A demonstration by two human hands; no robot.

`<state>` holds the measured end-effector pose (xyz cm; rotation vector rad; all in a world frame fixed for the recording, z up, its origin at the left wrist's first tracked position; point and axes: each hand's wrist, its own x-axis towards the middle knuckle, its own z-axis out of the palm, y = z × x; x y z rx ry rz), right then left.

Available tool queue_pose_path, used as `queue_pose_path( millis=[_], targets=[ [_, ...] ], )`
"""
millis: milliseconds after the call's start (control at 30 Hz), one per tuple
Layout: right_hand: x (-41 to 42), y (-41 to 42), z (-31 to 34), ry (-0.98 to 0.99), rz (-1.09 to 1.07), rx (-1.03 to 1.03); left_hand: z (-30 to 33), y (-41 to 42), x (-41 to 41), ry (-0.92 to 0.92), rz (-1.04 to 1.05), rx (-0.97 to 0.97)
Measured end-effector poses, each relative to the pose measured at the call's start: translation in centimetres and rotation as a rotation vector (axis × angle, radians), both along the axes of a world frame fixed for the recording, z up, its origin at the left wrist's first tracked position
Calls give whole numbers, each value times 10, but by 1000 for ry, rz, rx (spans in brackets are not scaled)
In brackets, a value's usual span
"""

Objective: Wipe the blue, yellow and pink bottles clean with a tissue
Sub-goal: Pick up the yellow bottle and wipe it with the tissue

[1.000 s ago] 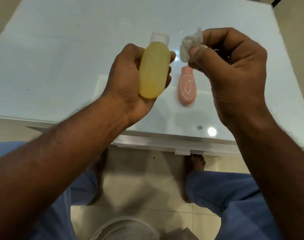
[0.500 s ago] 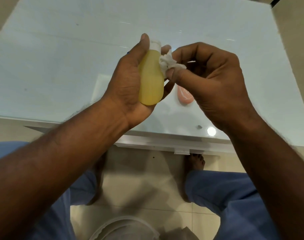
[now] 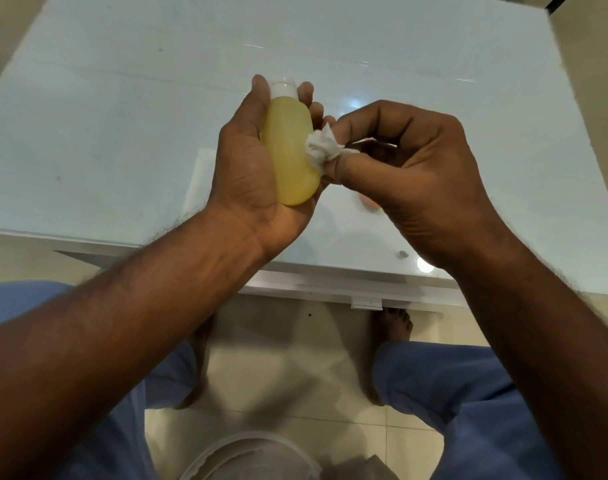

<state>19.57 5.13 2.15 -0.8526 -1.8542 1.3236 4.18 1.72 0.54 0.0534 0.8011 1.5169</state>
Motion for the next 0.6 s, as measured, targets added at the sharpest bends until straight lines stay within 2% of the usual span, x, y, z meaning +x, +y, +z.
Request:
queue_pose_path(
  millis=[400, 600],
  targets=[
    [1, 0, 1, -16, 49, -6, -3, 2, -3, -40, 49, 6],
    [-2, -5, -3, -26, 60, -4, -1, 5, -7, -77, 147, 1]
  ],
)
